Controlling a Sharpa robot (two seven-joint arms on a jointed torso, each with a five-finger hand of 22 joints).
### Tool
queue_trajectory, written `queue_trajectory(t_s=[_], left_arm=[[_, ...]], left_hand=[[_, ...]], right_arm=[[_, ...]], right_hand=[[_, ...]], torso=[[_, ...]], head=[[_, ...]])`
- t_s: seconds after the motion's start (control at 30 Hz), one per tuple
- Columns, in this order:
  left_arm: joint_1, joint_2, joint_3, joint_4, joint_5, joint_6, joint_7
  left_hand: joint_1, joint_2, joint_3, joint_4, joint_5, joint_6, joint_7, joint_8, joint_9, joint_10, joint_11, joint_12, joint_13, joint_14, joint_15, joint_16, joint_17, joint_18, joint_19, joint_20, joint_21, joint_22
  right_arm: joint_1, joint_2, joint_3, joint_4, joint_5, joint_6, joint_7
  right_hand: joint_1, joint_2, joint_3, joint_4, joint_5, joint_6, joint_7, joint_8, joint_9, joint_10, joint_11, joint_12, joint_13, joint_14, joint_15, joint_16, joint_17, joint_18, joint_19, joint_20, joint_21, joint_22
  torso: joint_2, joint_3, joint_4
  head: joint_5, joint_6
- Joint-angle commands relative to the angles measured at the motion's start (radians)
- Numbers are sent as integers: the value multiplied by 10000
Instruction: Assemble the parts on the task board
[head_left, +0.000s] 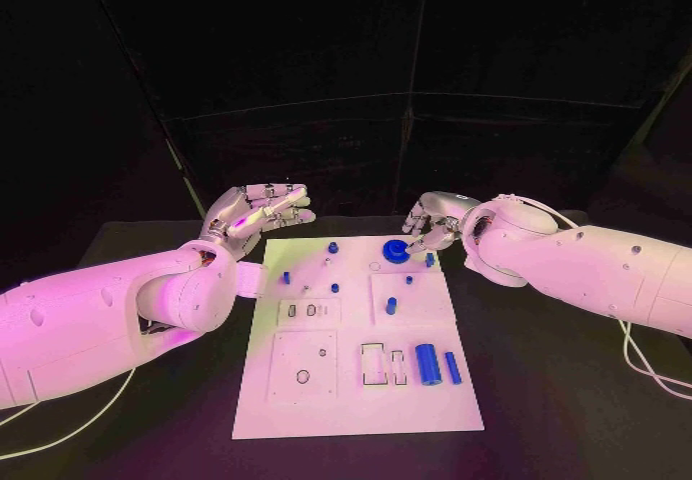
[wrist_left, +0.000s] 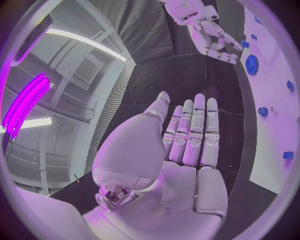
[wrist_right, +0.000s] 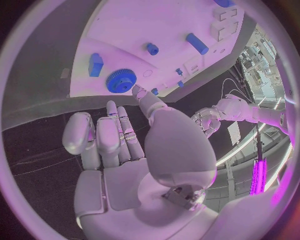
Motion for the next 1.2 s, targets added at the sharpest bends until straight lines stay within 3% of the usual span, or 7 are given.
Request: queue_trajectory(t_s=[0.03, 0.57, 0.73, 0.83, 0.9, 0.93, 1.2], left_arm=[[13, 23, 7, 6, 9, 166, 46], [12, 69, 7, -27, 9, 192, 32], [10, 84, 7, -44, 9, 201, 23], [10, 92, 6, -53, 9, 205, 20], [9, 96, 6, -58, 9, 208, 17], [9, 97, 6, -60, 9, 209, 15], [9, 110, 6, -70, 9, 219, 4]], left_hand=[[33, 18, -10, -65, 38, 51, 48, -64, -11, 35, 6, -65, -12, -1, 52, -46, 17, 141, 83, 21, -65, -14], [33, 18, -10, -65, 38, 51, 48, -64, -11, 35, 6, -65, -12, -1, 52, -46, 17, 141, 83, 21, -65, -14], [33, 18, -10, -65, 38, 51, 48, -64, -11, 35, 6, -65, -12, -1, 52, -46, 17, 141, 83, 21, -65, -14], [33, 18, -10, -65, 38, 51, 48, -64, -11, 35, 6, -65, -12, -1, 52, -46, 17, 141, 83, 21, -65, -14], [33, 18, -10, -65, 38, 51, 48, -64, -11, 35, 6, -65, -12, -1, 52, -46, 17, 141, 83, 21, -65, -14], [33, 18, -10, -65, 38, 51, 48, -64, -11, 35, 6, -65, -12, -1, 52, -46, 17, 141, 83, 21, -65, -14], [29, 18, -10, -70, 38, 56, 43, -76, -10, 43, 4, -84, -11, 4, 52, -58, 21, 142, 90, 22, -75, -21]], right_arm=[[-16, 117, 4, -99, -314, 485, -91], [-63, 712, 3, -754, -366, 771, -275], [-64, 831, 4, -900, -368, 820, -313], [-64, 893, 5, -966, -369, 944, -349], [-65, 930, 5, -1001, -369, 1069, -384], [-65, 942, 5, -1013, -369, 1120, -399], [-65, 1074, 7, -1178, -369, 1453, -505]], right_hand=[[113, 31, -83, 9, -29, -56, 0, -23, -7, -77, 7, 53, 3, 106, -6, 67, 12, -200, 81, -7, 60, 16], [284, 178, -295, 224, -115, -364, -33, -34, -15, 894, -169, 1043, 481, 85, -149, 131, -21, -199, 82, -133, 79, 13], [437, 127, -453, 274, -209, -406, -157, 0, 0, 1651, -366, 2028, 1082, 97, -299, 166, 14, -204, 115, -257, 98, 52], [562, 67, -730, 441, -302, -554, -221, -1, 1, 1614, -469, 3503, 2190, 190, -385, 390, 427, -256, 259, -359, 191, 262], [618, 99, -904, 636, -382, -608, -224, 30, 13, 1233, -463, 4726, 3175, 260, -371, 607, 831, -301, 397, -372, 292, 486], [777, 123, -980, 760, -356, -638, -215, 68, 26, 536, -466, 5623, 3995, 269, -409, 699, 967, -359, 443, -291, 336, 571], [594, 302, -1245, 1420, -442, -702, -138, 166, 44, 1567, -340, 8982, 7919, 408, -267, 1227, 1993, -446, 820, -261, 658, 1271]], torso=[[0, 9, 2], [11, 22, -6], [9, 21, 4], [5, 21, 11], [5, 25, 9], [7, 26, 10], [1, 25, -17]], head=[[-14, 6], [59, -36], [66, -51], [87, -66], [93, -74], [94, -76], [100, -86]])
